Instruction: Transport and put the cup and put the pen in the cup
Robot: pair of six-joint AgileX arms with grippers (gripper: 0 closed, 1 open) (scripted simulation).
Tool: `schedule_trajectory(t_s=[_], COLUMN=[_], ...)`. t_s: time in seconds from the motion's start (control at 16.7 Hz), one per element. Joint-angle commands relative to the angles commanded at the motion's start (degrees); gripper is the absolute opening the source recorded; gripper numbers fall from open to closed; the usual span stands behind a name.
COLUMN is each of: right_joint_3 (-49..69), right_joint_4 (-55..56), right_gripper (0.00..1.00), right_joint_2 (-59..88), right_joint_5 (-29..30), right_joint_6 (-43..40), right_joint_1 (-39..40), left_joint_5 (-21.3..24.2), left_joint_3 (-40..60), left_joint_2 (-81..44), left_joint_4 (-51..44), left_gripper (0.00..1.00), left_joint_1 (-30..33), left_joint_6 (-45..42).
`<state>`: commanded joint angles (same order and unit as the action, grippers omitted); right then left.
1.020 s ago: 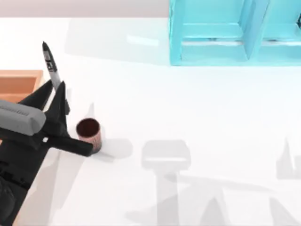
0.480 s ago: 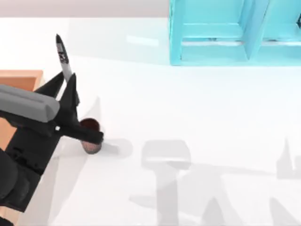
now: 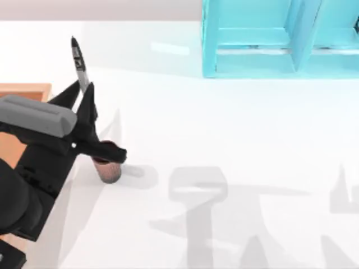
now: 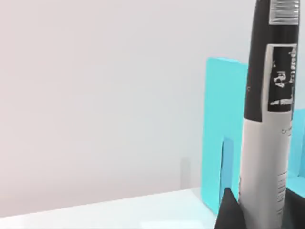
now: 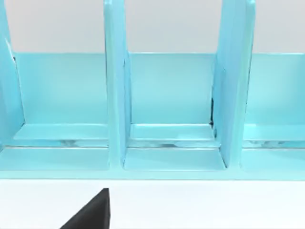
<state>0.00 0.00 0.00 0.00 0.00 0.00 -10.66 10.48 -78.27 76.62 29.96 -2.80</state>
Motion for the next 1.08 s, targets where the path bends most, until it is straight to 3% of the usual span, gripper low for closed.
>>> schedule_trajectory(t_s=[0.06, 0.84, 1.08], right_joint_3=[0.0, 0.0, 0.0], right_joint_4=[0.0, 0.0, 0.0], right_gripper=[1.0, 1.0, 1.0], right_joint_2=[0.0, 0.0, 0.0], right_joint_5=[0.0, 0.0, 0.0], right_joint_6=[0.0, 0.0, 0.0], right_joint_1=[0.0, 0.0, 0.0], left_joint_5=[0.0, 0.0, 0.0], left_joint_3=[0.0, 0.0, 0.0], left_joint_2=[0.0, 0.0, 0.0], left_joint_4=[0.0, 0.0, 0.0], left_gripper=[0.0, 0.98, 1.0], left_joint_1=[0.0, 0.0, 0.0], left_joint_6=[0.0, 0.0, 0.0])
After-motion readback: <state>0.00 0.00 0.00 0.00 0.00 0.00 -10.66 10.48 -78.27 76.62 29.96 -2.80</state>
